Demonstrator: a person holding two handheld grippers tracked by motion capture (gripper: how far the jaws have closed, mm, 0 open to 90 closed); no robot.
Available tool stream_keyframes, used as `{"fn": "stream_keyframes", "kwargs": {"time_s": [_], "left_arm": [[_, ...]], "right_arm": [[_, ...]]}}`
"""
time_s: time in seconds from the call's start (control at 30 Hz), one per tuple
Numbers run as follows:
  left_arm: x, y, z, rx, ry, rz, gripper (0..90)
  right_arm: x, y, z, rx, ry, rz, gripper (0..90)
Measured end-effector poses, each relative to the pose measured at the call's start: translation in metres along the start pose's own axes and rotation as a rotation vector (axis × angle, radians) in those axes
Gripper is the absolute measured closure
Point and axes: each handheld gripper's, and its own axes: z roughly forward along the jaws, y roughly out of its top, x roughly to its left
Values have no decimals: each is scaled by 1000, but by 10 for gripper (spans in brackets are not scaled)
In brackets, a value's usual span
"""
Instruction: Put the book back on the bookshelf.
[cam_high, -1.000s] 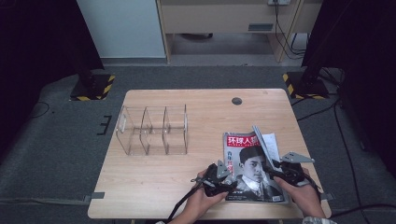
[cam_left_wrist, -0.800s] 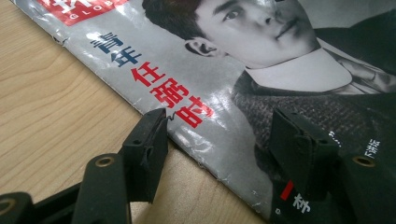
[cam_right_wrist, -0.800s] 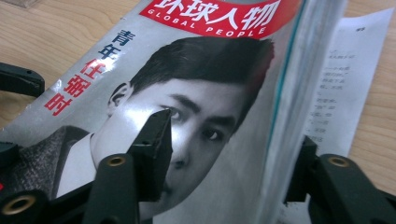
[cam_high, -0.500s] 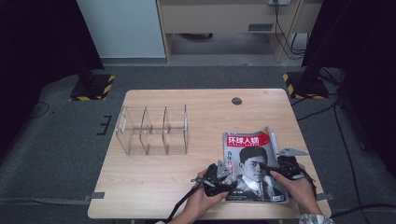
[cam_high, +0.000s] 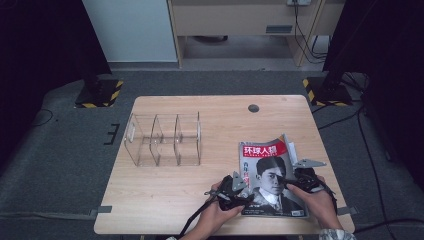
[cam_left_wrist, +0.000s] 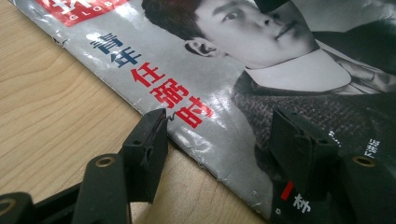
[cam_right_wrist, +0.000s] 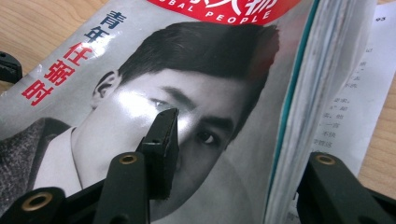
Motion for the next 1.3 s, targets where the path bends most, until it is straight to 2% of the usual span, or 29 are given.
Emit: {"fn": "stream_keyframes", "kwargs": {"time_s": [0.23, 0.43, 0.47, 0.67, 0.73, 0.8, 0.9, 1.03, 1.17, 1.23, 1.3], "left_arm": [[0, 0, 0, -1, 1, 0, 369], [0, 0, 0, -1, 1, 0, 369], [0, 0, 0, -1, 2, 0, 369], [0, 0, 0, 0, -2, -12, 366], [0, 1, 1, 2, -9, -13, 335], [-1, 1, 1, 9, -14, -19, 274], [0, 0, 2, 16, -45, -27, 130], [10, 0, -3, -19, -22, -43, 74], [23, 1, -10, -50, -19, -98, 72], [28, 0, -10, -54, -10, -105, 76], [31, 0, -11, -54, -1, -102, 121]], "right_arm": [[-1, 2, -4, -28, -10, 2, 720], [-1, 3, -7, -54, 7, 26, 829], [-1, 3, -8, -56, 13, 40, 837], [-1, 4, -11, -77, 26, 45, 865], [-1, 4, -12, -91, 30, 49, 873], [0, 5, -13, -92, 37, 52, 875], [-1, 5, -15, -110, 49, 48, 876], [5, 5, -21, -148, 59, 49, 877], [6, 5, -24, -165, 72, 41, 877], [7, 6, -26, -178, 86, 41, 877], [9, 6, -26, -186, 96, 31, 877]]}}
